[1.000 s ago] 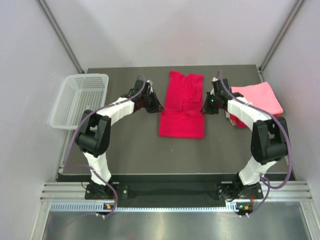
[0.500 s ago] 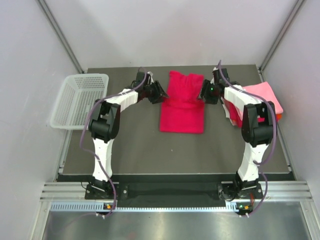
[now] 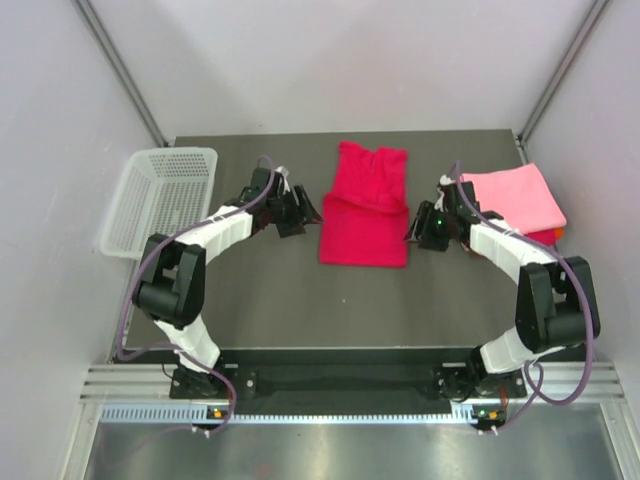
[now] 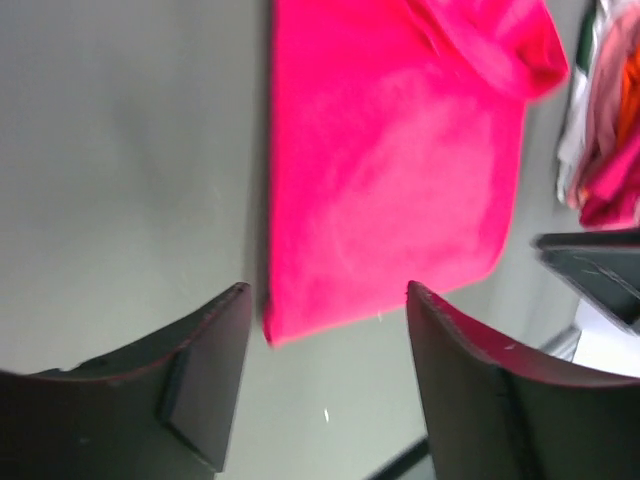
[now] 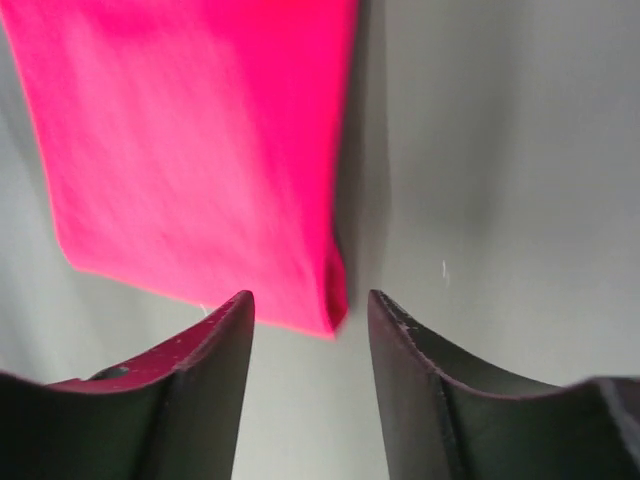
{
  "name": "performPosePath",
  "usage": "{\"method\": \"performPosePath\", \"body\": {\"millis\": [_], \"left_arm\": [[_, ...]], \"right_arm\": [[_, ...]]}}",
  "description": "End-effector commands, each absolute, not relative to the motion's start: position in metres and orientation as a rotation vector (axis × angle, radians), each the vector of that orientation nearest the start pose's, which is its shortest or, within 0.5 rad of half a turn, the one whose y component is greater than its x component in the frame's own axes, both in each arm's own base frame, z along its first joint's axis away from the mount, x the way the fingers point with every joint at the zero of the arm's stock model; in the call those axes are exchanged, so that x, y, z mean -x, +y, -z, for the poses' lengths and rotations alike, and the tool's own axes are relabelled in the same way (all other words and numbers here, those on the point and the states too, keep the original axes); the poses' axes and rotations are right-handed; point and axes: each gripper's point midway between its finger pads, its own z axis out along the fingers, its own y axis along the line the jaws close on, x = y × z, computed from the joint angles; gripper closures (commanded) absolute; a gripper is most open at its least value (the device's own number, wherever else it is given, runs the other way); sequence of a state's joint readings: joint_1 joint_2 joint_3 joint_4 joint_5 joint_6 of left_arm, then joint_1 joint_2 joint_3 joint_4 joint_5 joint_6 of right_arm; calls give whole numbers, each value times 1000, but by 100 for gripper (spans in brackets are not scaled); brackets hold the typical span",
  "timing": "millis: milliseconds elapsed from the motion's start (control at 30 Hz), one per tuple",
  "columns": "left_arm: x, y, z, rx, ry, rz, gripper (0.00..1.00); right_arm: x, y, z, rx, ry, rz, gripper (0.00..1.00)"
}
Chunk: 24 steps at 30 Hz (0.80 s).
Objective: Fold and stack the t-shirts
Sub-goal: Fold the tshirt
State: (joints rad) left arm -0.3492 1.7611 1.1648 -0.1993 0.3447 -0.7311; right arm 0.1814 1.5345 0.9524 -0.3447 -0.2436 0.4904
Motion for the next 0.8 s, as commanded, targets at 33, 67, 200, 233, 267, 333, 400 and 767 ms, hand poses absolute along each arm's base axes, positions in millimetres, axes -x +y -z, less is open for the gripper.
{"method": "performPosePath", "body": {"millis": [33,67,200,233,267,333,400,767], "left_arm": [[-354,-240,-96,226,2504,908,37],[-349,-241,-92,224,2517,907,40],[-335,-238,-74,243,2567,884,43],[-333,-237,-71,245,2573,882,43],[-332,-237,-69,245,2578,883,43],[-328,-237,-64,246,2590,881,43],[-325,-237,-58,244,2607,883,43],[-317,-246,-33,248,2657,918,48]], "right_arm": [[-313,139,-61,-251,2556,-689,54],[-310,140,-58,-247,2559,-698,55],[-298,145,-44,-239,2582,-710,55],[-297,146,-41,-241,2589,-711,55],[-297,146,-38,-242,2597,-708,55],[-300,147,-35,-241,2597,-707,54],[-303,147,-34,-240,2596,-707,54],[-315,149,-19,-243,2624,-683,92]]}}
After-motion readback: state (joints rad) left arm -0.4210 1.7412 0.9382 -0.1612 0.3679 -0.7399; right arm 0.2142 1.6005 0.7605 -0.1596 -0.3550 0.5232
